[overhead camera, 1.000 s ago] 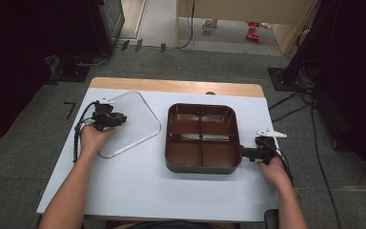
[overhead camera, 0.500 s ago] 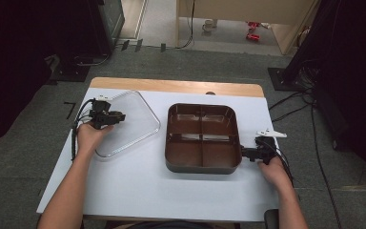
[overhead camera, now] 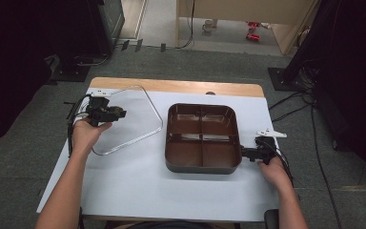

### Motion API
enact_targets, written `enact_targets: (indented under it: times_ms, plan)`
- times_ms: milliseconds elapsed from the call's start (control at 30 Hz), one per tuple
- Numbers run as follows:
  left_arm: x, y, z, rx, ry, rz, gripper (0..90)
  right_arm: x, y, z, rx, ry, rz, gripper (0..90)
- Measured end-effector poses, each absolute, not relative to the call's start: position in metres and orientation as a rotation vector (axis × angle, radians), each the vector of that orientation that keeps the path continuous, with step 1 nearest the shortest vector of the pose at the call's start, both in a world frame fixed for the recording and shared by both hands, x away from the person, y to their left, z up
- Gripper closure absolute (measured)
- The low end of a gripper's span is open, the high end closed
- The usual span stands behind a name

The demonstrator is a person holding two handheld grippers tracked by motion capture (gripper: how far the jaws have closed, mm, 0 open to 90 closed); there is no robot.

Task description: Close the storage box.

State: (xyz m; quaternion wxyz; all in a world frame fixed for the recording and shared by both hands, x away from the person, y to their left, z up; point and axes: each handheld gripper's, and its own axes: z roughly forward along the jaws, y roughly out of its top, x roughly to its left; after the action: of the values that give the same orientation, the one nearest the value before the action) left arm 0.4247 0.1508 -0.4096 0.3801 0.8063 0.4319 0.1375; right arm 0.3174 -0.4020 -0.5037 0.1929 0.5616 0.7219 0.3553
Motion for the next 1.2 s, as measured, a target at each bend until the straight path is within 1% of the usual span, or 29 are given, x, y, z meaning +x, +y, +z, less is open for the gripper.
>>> enact_targets:
  times_ms: [233, 467, 933, 1133, 1200]
  plan:
    - [0.417, 0.139, -0.393, 2.066, 1.038, 0.323, 59.4, 0.317, -0.402, -0.504, 1.576, 2.025, 0.997, 8.9]
    - [0.413, 0.118, -0.381, 2.073, 0.962, 0.308, 59.4, 0.317, -0.402, -0.504, 1.576, 2.025, 0.997, 8.9]
    - [0.408, 0.074, -0.378, 2.123, 0.826, 0.261, 59.4, 0.317, -0.402, -0.504, 1.575, 2.026, 0.996, 9.0]
    - [0.41, 0.05, -0.378, 2.122, 0.77, 0.198, 59.4, 0.317, -0.402, -0.504, 1.577, 2.026, 0.997, 8.9]
    - [0.409, 0.041, -0.378, 2.133, 0.748, 0.197, 59.4, 0.317, -0.402, -0.504, 1.578, 2.025, 0.997, 8.9]
